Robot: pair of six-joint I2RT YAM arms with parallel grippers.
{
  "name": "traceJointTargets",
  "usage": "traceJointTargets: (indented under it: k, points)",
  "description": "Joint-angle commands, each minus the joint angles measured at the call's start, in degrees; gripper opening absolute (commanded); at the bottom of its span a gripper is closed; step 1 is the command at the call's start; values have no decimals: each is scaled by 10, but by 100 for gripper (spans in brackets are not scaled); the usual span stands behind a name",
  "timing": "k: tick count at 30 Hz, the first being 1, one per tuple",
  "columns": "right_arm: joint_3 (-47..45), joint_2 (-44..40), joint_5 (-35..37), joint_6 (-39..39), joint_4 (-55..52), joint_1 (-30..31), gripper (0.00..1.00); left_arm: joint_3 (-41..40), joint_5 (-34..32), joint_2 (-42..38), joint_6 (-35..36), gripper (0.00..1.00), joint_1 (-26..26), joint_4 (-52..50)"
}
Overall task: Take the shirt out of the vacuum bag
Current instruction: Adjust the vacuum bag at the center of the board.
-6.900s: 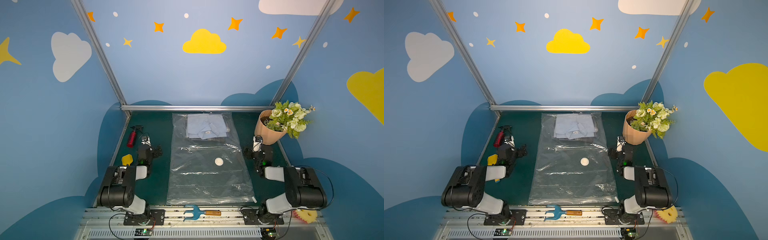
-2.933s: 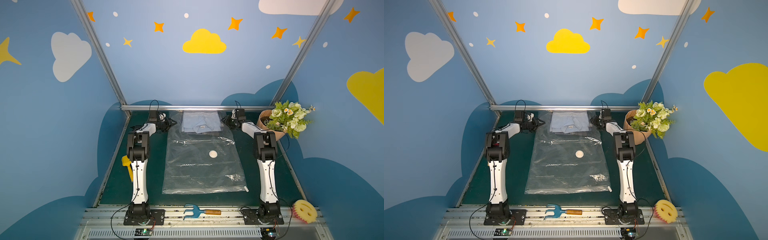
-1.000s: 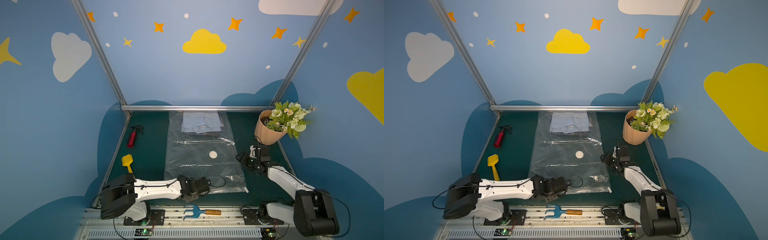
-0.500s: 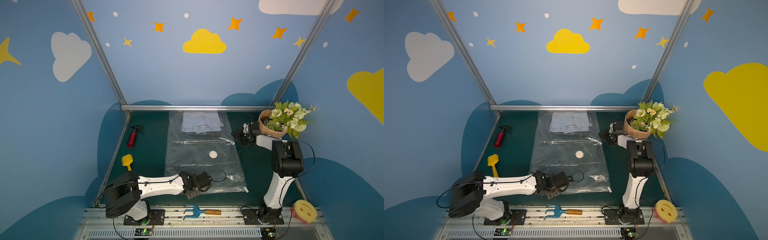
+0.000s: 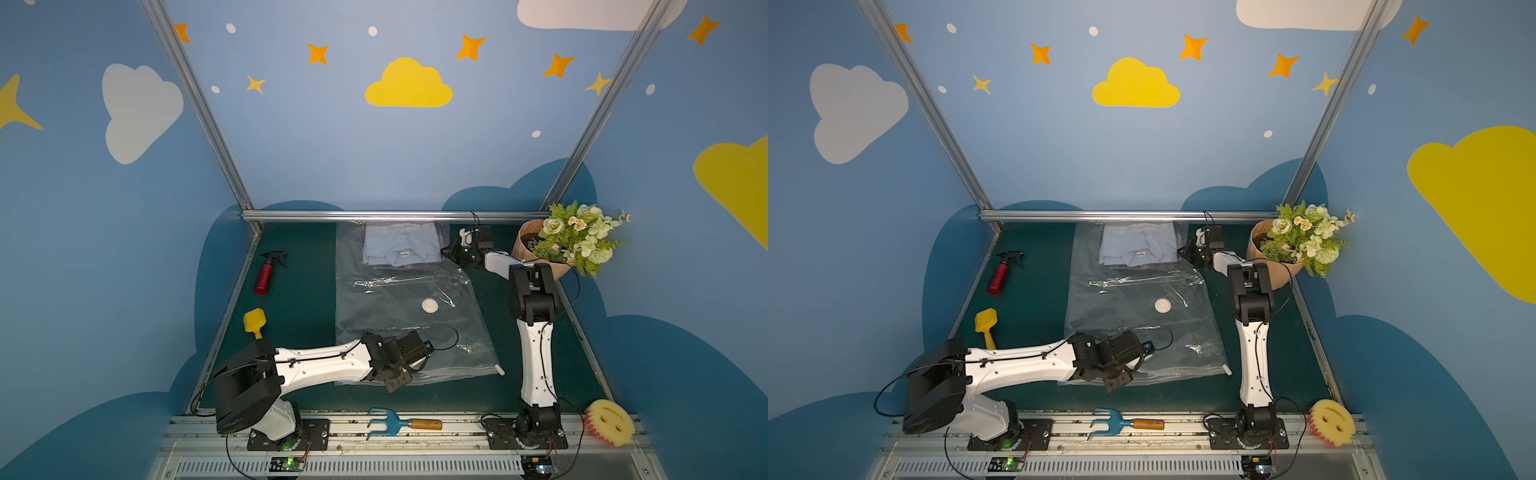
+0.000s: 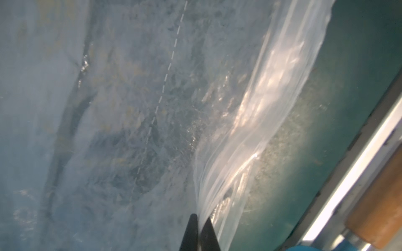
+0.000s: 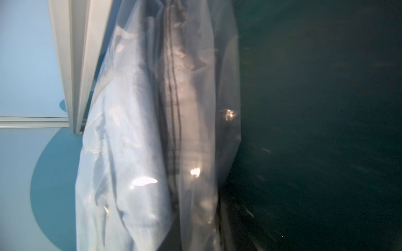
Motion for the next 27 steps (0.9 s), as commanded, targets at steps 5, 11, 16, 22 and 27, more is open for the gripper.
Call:
traceJointTargets:
  k: [5,11,16,22,27]
  points:
    - [138,87,-42,13,-72,59,20,36,96,39,-60,3,9,39]
    - [219,120,-22,16,-100,76,31,4,91,45,-111,3,12,107]
    - [250,81,8,-11,-138,53,47,-5,68,36,-114,3,25,128]
    - [137,-96,72,-90,-141,26,50,-14,63,7,-109,3,46,151]
    - [-39,-282,80,-119,-124,17,50,0,71,-4,-102,3,58,159]
